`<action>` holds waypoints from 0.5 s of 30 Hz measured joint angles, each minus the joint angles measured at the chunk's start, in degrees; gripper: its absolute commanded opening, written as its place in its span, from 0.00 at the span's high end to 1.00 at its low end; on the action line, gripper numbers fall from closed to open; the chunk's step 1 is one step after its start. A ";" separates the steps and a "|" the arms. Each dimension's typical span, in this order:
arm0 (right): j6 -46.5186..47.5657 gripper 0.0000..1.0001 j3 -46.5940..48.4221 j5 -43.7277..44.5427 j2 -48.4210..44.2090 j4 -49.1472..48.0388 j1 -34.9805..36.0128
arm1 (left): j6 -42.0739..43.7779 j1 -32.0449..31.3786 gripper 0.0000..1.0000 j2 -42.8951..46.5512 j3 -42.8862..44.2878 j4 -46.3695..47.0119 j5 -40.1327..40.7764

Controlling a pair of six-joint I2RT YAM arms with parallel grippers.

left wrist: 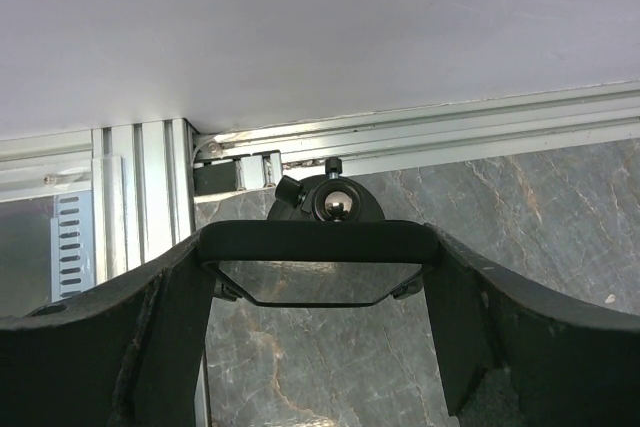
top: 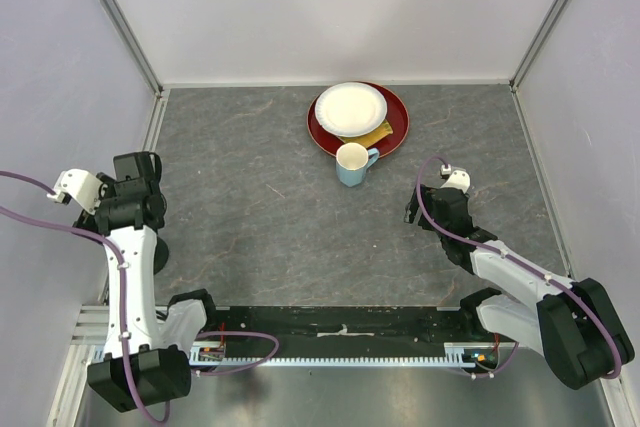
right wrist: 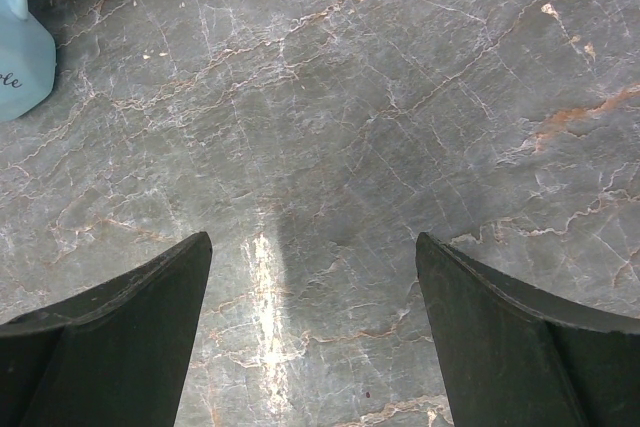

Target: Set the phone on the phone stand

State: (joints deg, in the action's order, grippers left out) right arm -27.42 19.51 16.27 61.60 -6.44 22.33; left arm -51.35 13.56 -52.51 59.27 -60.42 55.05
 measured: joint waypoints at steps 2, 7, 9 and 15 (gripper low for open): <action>0.00 0.11 0.00 0.02 0.00 0.00 0.00 | 0.00 0.09 0.82 -0.35 -0.46 0.63 0.35; 0.00 0.11 0.00 0.02 0.04 0.00 0.00 | 0.00 0.13 0.58 -0.37 -0.63 1.22 0.76; 0.00 0.11 0.02 0.02 0.20 0.00 0.00 | 0.00 0.15 0.37 -0.39 -0.83 1.42 0.76; 0.00 0.11 0.02 0.02 0.39 0.00 0.00 | 0.00 0.17 0.05 -0.31 -0.83 2.62 1.05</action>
State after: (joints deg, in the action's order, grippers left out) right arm -27.42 19.53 16.29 62.00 -6.44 22.33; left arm -51.35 13.74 -52.82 58.43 -57.80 56.10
